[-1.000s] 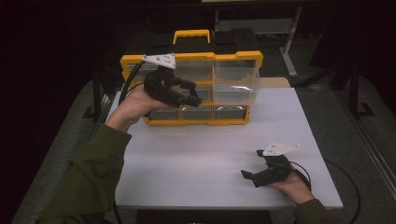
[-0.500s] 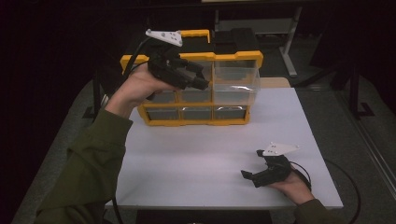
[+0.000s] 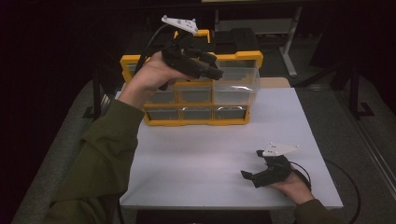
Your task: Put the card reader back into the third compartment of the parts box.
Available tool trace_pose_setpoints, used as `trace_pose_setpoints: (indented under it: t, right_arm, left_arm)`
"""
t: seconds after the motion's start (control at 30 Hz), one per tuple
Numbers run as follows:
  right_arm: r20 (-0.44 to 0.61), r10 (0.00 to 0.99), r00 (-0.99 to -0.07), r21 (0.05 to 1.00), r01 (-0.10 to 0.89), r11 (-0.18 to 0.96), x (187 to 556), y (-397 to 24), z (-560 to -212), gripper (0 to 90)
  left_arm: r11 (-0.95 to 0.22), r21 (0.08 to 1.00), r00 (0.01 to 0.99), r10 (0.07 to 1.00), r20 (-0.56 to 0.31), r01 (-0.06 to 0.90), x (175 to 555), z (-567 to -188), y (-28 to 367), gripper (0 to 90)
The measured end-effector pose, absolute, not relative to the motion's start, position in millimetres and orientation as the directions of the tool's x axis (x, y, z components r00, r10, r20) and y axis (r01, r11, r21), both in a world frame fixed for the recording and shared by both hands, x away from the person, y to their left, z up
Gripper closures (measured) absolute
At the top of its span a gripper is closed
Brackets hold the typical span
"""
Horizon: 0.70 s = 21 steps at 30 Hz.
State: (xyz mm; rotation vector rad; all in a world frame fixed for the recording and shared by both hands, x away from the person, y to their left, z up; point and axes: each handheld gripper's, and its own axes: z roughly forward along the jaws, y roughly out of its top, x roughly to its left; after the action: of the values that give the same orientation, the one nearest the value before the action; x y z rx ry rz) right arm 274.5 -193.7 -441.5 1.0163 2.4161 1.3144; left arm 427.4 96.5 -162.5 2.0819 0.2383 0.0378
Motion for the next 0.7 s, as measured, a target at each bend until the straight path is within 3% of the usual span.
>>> trace_pose_setpoints:
  t: [0.7]
  right_arm:
    - [0.140, 0.655, -0.743, 0.806, 0.469, 0.360, 274, -194, -441, 0.0]
  left_arm:
    - [-0.505, 0.843, 0.974, 0.211, -0.085, 0.183, 443, -181, 63, 30.2]
